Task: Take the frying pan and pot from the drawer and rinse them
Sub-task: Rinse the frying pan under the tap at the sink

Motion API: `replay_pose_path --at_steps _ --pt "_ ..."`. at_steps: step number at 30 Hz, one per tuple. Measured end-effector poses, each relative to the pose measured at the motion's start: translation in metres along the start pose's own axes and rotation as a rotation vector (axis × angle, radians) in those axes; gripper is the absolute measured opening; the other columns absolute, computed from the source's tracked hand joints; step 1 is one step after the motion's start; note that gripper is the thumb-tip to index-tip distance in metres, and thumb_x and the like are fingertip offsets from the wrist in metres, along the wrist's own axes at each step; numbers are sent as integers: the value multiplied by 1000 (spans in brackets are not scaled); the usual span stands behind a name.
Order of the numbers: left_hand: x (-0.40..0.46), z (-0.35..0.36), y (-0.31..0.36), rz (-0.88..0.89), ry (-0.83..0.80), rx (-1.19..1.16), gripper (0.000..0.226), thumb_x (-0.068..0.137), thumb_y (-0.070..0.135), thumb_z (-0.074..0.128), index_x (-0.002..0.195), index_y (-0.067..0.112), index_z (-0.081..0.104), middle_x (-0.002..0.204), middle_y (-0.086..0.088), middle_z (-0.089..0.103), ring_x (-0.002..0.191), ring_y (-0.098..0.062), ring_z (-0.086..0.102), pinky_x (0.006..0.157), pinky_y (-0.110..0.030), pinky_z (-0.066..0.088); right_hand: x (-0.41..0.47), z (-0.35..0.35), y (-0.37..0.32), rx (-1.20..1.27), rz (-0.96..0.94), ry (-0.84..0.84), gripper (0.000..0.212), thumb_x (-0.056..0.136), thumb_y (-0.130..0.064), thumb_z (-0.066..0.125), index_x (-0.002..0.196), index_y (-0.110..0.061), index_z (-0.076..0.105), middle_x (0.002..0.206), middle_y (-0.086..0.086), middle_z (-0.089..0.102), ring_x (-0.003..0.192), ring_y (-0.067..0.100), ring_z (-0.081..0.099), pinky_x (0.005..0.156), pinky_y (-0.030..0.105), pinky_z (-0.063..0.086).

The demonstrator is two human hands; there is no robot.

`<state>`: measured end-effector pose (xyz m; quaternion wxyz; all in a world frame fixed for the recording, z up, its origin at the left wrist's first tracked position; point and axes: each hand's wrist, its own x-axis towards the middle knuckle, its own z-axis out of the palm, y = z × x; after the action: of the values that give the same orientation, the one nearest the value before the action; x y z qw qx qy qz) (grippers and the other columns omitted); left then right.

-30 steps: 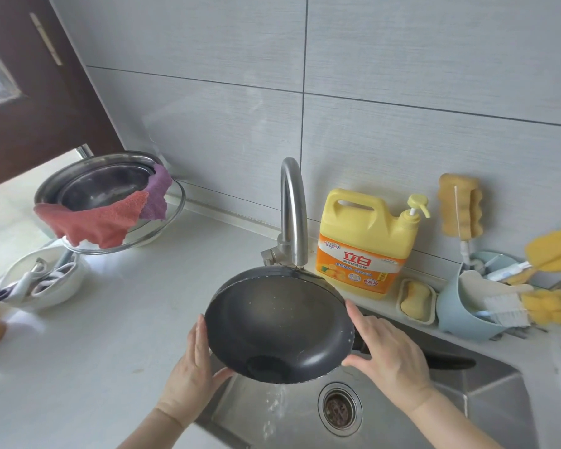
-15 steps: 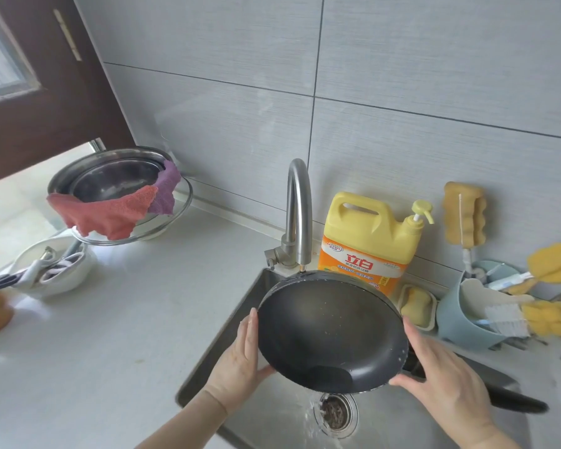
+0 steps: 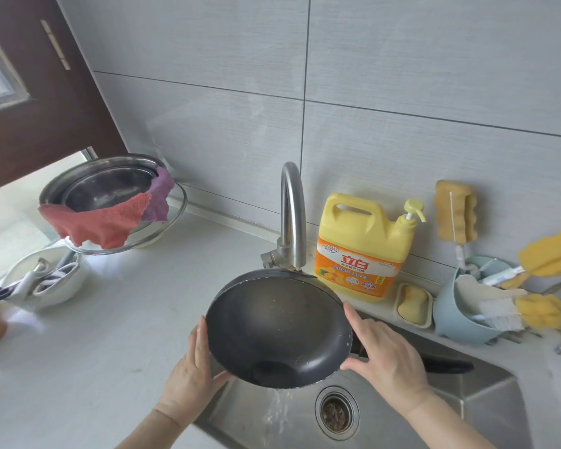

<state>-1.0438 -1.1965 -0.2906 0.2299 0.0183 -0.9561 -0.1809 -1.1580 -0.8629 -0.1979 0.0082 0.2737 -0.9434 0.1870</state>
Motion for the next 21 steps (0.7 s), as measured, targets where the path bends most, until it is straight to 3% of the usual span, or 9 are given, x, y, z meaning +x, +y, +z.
replay_pose_path --at_steps 4,8,11,16,18,20,21 --pt "4 -2 2 -3 -12 15 104 87 74 38 156 8 -2 132 -21 41 83 -42 72 56 -36 61 0 -2 4 -23 0 2 150 39 -54 93 156 -29 2 71 -11 52 59 12 54 49 25 44" --pt "13 10 16 -68 -129 7 123 70 61 67 156 5 -1 132 -20 39 75 -36 73 50 -30 57 -13 -7 14 -35 47 -20 150 38 -53 93 155 -33 2 73 -11 56 60 13 58 46 26 46" --pt "19 20 31 -22 -146 -5 107 85 69 50 151 -5 9 136 -19 39 89 -34 72 62 -28 58 -29 -17 26 -30 84 -2 151 34 -49 95 155 -34 6 77 -7 63 63 17 64 46 25 49" --pt "28 36 71 88 -192 26 131 65 63 69 154 0 -3 140 -20 36 100 -33 71 71 -21 55 -61 -39 48 -59 180 -5 163 23 -46 98 154 -41 1 83 -1 72 69 19 72 46 26 54" --pt "31 40 86 133 -188 1 130 66 63 70 154 -1 -1 138 -21 40 99 -30 71 74 -19 54 -70 -48 54 -61 207 -4 166 18 -46 97 154 -34 3 80 5 74 65 20 73 45 28 53" --pt "33 43 100 163 -166 -16 116 72 63 63 152 -2 9 132 -24 51 96 -29 72 74 -19 54 -78 -54 61 -43 231 -28 158 28 -56 93 155 -32 2 80 10 74 65 25 73 46 34 55" --pt "34 43 107 169 -157 -23 109 75 63 59 150 -2 13 129 -24 55 93 -28 73 74 -19 54 -82 -56 66 -33 240 -34 143 44 -70 83 155 -33 2 84 11 74 69 26 73 49 36 56"
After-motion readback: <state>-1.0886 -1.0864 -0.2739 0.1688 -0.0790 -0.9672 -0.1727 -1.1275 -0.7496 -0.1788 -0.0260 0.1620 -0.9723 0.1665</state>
